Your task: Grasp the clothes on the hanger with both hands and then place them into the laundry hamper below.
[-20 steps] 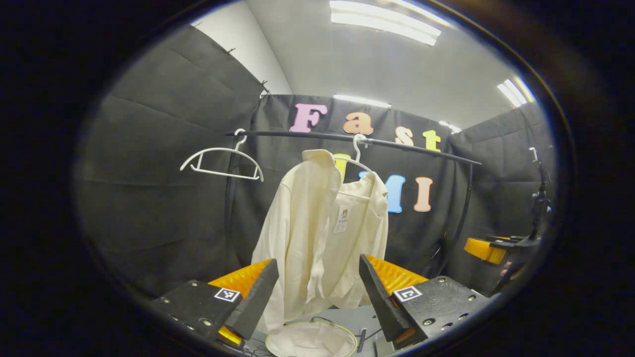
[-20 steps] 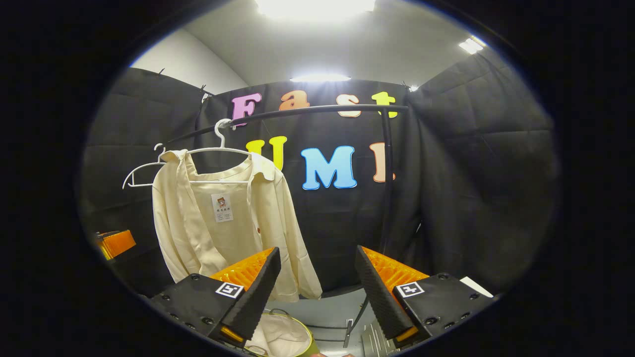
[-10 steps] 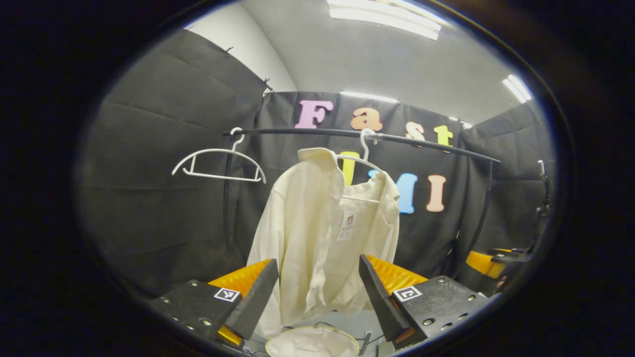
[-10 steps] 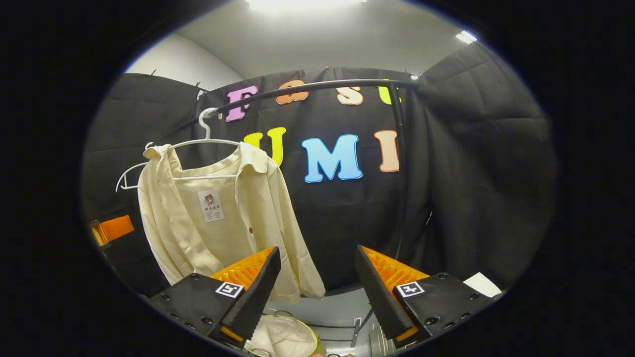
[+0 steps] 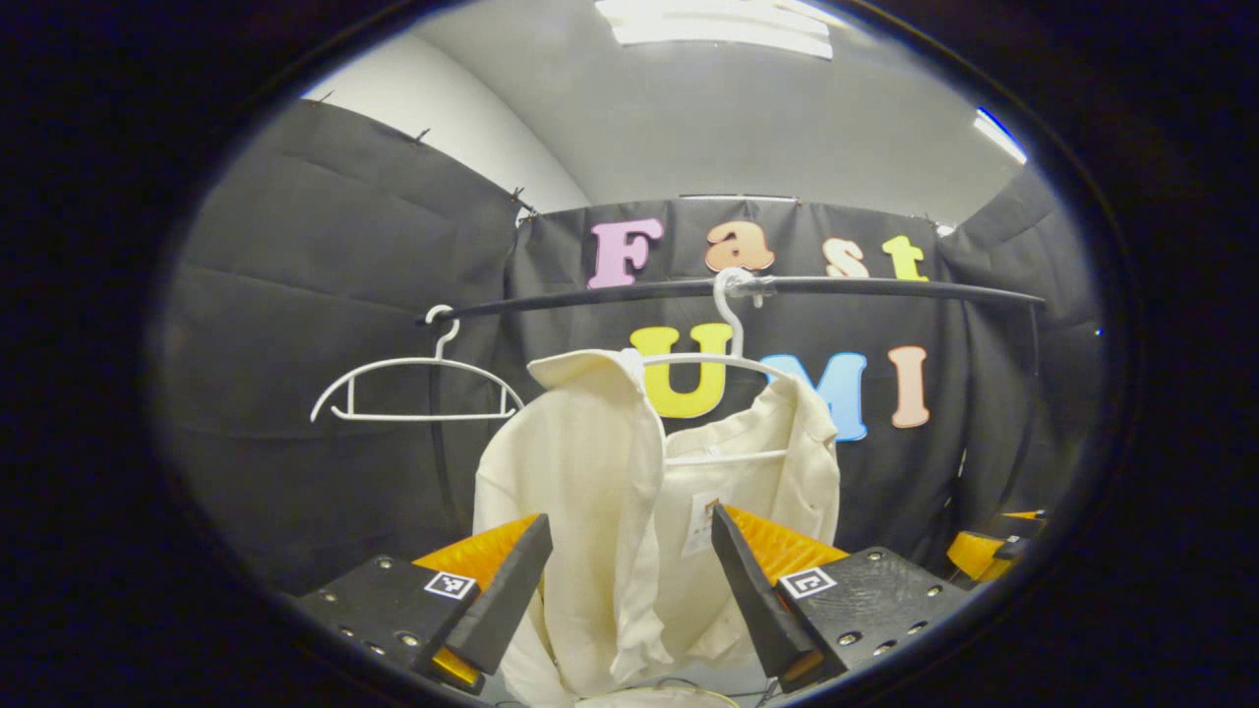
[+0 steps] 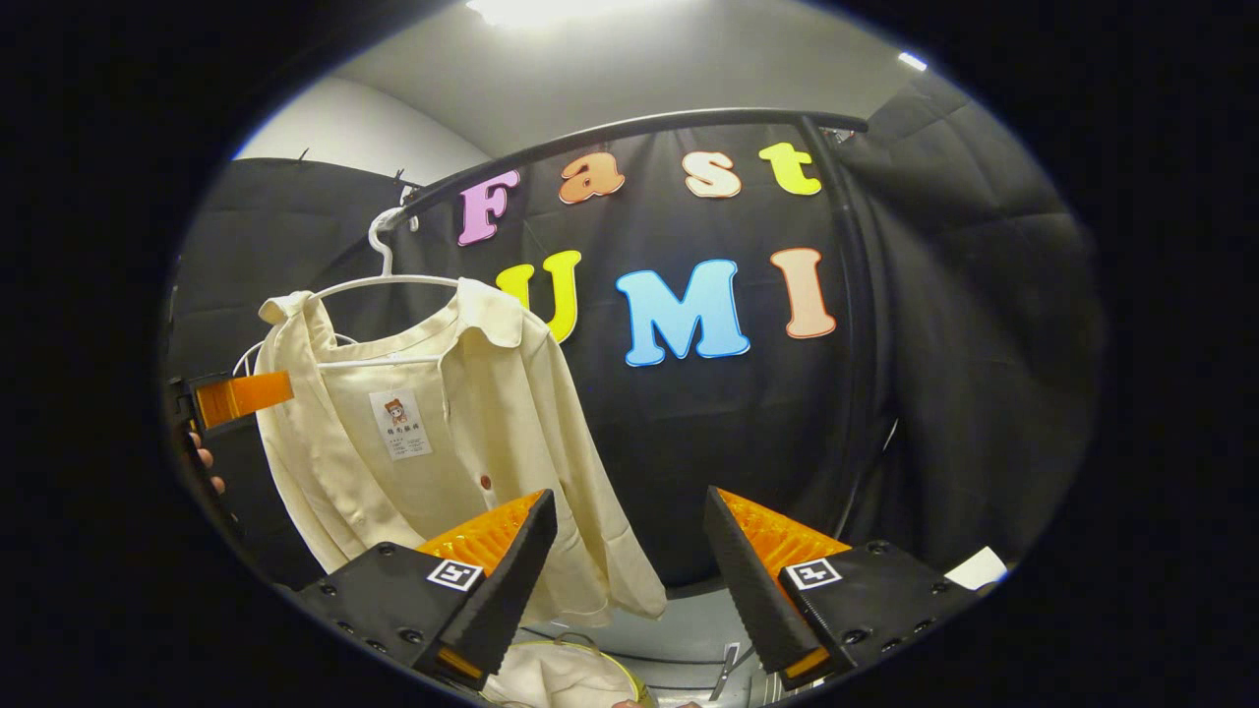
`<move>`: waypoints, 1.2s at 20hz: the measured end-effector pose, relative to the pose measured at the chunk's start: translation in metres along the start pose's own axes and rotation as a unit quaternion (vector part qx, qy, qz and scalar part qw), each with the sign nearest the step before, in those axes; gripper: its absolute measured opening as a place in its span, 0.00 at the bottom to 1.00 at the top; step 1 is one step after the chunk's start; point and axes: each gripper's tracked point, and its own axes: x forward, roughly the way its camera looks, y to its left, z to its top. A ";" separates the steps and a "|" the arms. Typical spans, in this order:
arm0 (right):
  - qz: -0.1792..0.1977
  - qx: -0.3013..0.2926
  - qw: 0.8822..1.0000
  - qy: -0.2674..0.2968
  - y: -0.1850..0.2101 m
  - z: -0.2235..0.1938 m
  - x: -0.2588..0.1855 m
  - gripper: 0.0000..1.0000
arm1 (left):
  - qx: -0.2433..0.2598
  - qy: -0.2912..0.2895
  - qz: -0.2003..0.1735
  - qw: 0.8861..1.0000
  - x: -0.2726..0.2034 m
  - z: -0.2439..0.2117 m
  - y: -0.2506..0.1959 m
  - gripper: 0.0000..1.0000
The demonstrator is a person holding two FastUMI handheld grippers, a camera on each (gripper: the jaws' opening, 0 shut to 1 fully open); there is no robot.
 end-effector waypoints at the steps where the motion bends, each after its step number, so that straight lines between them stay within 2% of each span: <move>1: 0.008 0.002 1.000 0.004 0.000 -0.002 0.006 0.93 | -0.002 -0.005 0.011 1.000 0.010 0.002 -0.001 0.96; 5: 0.030 -0.005 0.999 0.010 -0.002 -0.007 0.024 0.96 | -0.015 0.000 0.059 0.998 0.041 -0.007 0.002 0.95; 6: 0.037 -0.007 0.999 0.014 -0.002 -0.010 0.028 0.92 | -0.013 0.002 0.071 0.997 0.049 -0.012 0.004 0.94; 7: 0.044 -0.007 0.999 0.020 -0.003 -0.015 0.031 0.96 | -0.007 0.004 0.083 0.997 0.055 -0.014 0.006 0.94; 8: 0.050 -0.007 0.998 0.027 -0.004 -0.018 0.036 0.92 | 0.001 0.004 0.092 0.996 0.060 -0.014 0.005 0.95; 9: 0.056 -0.007 0.998 0.033 -0.005 -0.022 0.040 0.96 | 0.010 0.005 0.106 0.994 0.064 -0.015 0.007 0.95; 15: 0.089 -0.005 0.994 0.065 -0.014 -0.043 0.060 0.96 | 0.049 0.006 0.185 0.982 0.082 -0.018 0.013 0.92; 17: 0.102 -0.012 0.992 0.072 -0.015 -0.050 0.060 0.93 | 0.053 0.009 0.195 0.979 0.086 -0.020 0.013 0.64; 18: 0.104 -0.016 0.992 0.071 -0.018 -0.050 0.058 0.92 | 0.053 0.008 0.196 0.979 0.088 -0.019 0.012 0.64; 19: 0.105 -0.018 0.992 0.069 -0.020 -0.049 0.057 0.96 | 0.053 0.008 0.204 0.977 0.084 -0.019 0.017 0.58; 21: 0.104 -0.017 0.993 0.053 -0.022 -0.041 0.061 0.96 | 0.050 -0.001 0.224 0.973 0.079 -0.017 0.028 0.41; 24: 0.103 -0.008 0.993 0.049 -0.022 -0.035 0.068 0.92 | 0.028 -0.007 0.211 0.977 0.081 -0.019 0.028 0.17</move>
